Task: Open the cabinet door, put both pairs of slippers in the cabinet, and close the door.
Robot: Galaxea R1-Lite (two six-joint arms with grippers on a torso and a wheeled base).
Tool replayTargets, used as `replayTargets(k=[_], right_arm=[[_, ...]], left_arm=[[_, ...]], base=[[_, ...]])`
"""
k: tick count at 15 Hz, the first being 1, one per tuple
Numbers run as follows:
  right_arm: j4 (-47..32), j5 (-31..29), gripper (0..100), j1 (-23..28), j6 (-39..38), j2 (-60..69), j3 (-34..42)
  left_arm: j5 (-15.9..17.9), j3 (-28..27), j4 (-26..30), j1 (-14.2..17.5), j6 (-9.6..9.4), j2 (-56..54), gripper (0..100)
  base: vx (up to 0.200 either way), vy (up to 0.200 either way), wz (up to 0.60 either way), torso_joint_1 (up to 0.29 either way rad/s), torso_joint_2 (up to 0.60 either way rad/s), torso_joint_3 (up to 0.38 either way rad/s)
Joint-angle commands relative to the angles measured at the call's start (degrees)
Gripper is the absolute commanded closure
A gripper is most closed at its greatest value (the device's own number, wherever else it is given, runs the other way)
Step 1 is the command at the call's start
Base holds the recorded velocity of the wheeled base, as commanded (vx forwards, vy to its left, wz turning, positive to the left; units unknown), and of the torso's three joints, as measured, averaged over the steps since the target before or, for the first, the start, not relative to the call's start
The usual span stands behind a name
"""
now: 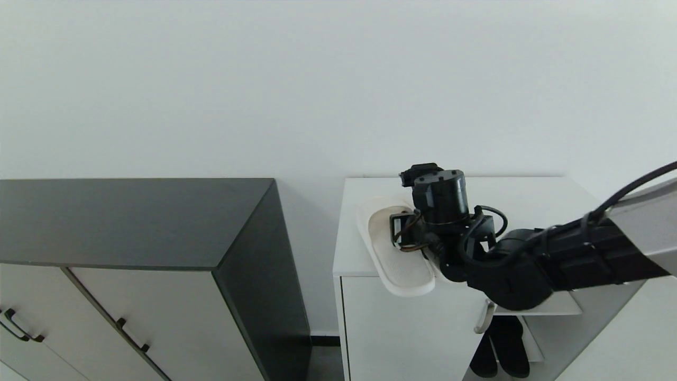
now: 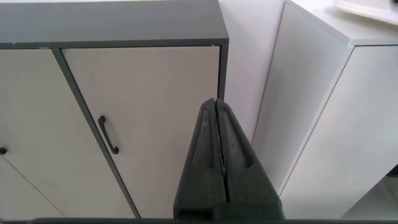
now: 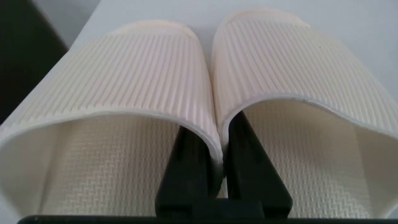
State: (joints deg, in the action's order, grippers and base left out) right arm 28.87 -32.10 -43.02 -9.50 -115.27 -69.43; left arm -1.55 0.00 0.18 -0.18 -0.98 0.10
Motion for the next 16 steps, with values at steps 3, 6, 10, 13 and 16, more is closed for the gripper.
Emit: replayTargets(k=[3, 6, 10, 13, 16], right_arm=[[-0.4, 9.2, 100, -5.1, -2.0, 17.5, 16.3], [-0.3, 9.1, 100, -5.1, -1.8, 17.5, 17.4], [-0.1, 8.5, 100, -5.1, -1.8, 15.8, 16.1], [0.0, 7.9, 100, -5.1, -1.8, 15.0, 16.0], [0.0, 7.9, 100, -5.1, -1.8, 14.5, 15.9]], left_arm=[[0.0, 0.0, 0.0, 0.0, 0.1, 0.0, 100], [0.0, 0.0, 0.0, 0.0, 0.45, 0.0, 100], [0.0, 0.0, 0.0, 0.0, 0.8, 0.0, 100], [0.0, 0.0, 0.0, 0.0, 1.41, 0.0, 100], [0.0, 0.0, 0.0, 0.0, 1.41, 0.0, 100]], base=[[0.0, 0.0, 0.0, 0.0, 0.0, 0.0], [0.0, 0.0, 0.0, 0.0, 0.0, 0.0], [0.0, 0.0, 0.0, 0.0, 0.0, 0.0], [-0.067, 0.0, 0.0, 0.001, 0.0, -0.001], [-0.2, 0.0, 0.0, 0.01, 0.0, -0.001]])
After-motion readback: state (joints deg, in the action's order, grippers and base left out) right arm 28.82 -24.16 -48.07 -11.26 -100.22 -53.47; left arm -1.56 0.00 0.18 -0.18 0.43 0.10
